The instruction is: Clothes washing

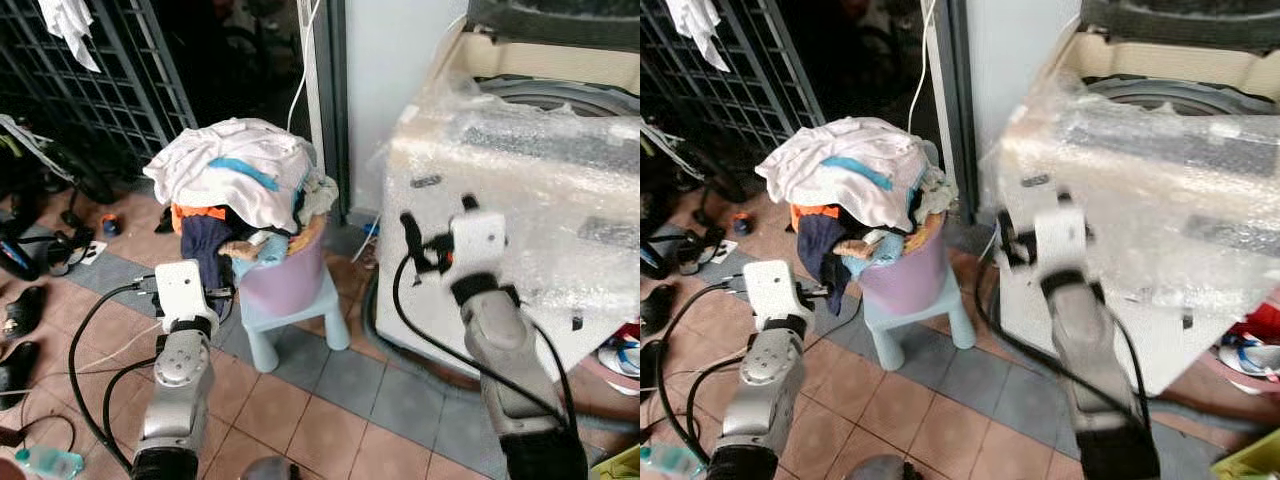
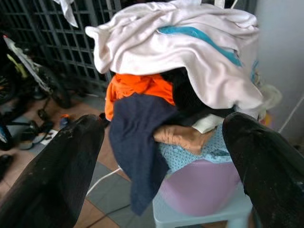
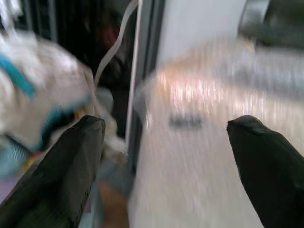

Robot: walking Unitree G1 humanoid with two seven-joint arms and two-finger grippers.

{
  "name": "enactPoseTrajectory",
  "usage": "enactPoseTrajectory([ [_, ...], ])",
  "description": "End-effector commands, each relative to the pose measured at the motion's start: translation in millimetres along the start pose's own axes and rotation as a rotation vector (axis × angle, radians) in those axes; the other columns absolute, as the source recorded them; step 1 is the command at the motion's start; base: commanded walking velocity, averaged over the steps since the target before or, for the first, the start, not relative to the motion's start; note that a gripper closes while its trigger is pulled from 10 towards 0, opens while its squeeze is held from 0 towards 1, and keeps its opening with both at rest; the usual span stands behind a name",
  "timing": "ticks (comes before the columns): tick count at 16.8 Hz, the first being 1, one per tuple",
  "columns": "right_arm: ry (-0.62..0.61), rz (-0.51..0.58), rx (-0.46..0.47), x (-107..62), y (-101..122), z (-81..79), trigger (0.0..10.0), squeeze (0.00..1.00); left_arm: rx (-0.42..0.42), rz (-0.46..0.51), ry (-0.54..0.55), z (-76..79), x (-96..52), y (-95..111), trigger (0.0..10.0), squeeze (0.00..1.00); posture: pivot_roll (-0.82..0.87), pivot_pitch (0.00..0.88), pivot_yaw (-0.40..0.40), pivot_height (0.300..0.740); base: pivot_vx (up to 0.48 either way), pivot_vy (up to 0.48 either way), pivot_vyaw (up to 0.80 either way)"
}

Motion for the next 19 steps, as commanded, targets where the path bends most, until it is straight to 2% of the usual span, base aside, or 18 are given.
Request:
enactPoseTrajectory([
  [1, 0.004, -0.020, -0.009, -6.0, -13, -8.5, 10.0, 0.00, 0.022, 0.011, 0.015, -7.0, -2.1, -1, 10.0, 0.00, -0.08, 0.000, 0.119, 0.740, 0.000, 0.000, 0.00],
  [2, -0.047, -0.082, 0.027, -12.6, -28, -10.6, 10.0, 0.00, 0.034, 0.034, 0.010, -8.8, -4.0, 1, 10.0, 0.00, -0.07, 0.000, 0.111, 0.740, 0.000, 0.000, 0.00],
  [4, -0.059, -0.117, 0.071, -13.2, -34, -12.5, 10.0, 0.00, 0.036, 0.053, 0.000, -8.9, -5.2, 2, 10.0, 0.00, -0.07, 0.000, 0.084, 0.740, 0.000, 0.000, 0.00],
  [5, -0.024, -0.101, 0.193, -8.6, -30, -10.3, 10.0, 0.00, 0.028, 0.071, -0.016, -5.5, -5.1, 4, 10.0, 0.00, -0.06, 0.000, 0.039, 0.740, 0.000, 0.000, 0.00],
  [7, -0.044, -0.138, 0.111, -10.0, -36, -6.4, 10.0, 0.00, 0.036, 0.084, -0.010, -4.2, -4.2, 6, 10.0, 0.00, -0.05, 0.000, 0.016, 0.740, 0.000, 0.000, 0.00],
  [8, 0.016, -0.179, 0.173, -15.7, -44, -9.1, 10.0, 0.00, 0.011, 0.062, 0.026, -4.9, -3.1, 6, 10.0, 0.00, -0.02, 0.000, -0.019, 0.740, 0.000, 0.000, 0.00],
  [10, 0.027, -0.159, 0.161, -14.3, -40, -8.3, 10.0, 0.00, -0.006, 0.059, 0.030, -3.9, -4.7, 7, 10.0, 0.00, -0.02, 0.000, -0.023, 0.740, 0.000, 0.000, 0.00],
  [12, 0.041, -0.144, 0.077, 0.1, -27, -7.8, 10.0, 0.00, -0.031, 0.036, 0.037, -4.7, -9.7, 4, 10.0, 0.00, -0.02, 0.000, -0.037, 0.740, 0.000, 0.000, 0.00],
  [14, 0.026, -0.166, 0.215, 5.2, -26, -12.2, 10.0, 0.00, -0.056, 0.024, 0.056, -10.3, -12.7, 2, 10.0, 0.00, -0.01, 0.000, -0.024, 0.740, 0.000, 0.000, 0.00],
  [15, 0.022, -0.121, 0.150, 5.8, -21, -13.5, 10.0, 0.00, -0.031, 0.023, 0.065, -14.7, -15.1, 1, 10.0, 0.00, 0.00, 0.000, -0.005, 0.740, 0.000, 0.000, 0.00],
  [18, 0.057, -0.114, 0.147, 1.9, -20, -18.5, 10.0, 0.00, -0.005, 0.033, 0.060, -18.1, -14.6, 2, 10.0, 0.00, 0.00, 0.000, 0.020, 0.740, 0.000, 0.000, 0.00],
  [19, 0.100, -0.079, 0.149, -2.3, -14, -23.1, 10.0, 0.00, 0.001, 0.043, 0.049, -19.3, -12.5, 6, 10.0, 0.00, 0.00, 0.000, 0.022, 0.740, 0.000, 0.000, 0.60],
])
Point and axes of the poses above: a point about 5 cm out from each wrist's last joint towards the gripper, its own x axis pointing out of the wrist towards the gripper, its own y axis along the axis of the wrist's last joint, z = x × y, the point moved 3 cm from there along x, pointing out of the wrist towards the gripper, and after that the axes turned 11 degrees about x, right-handed, at the moved point
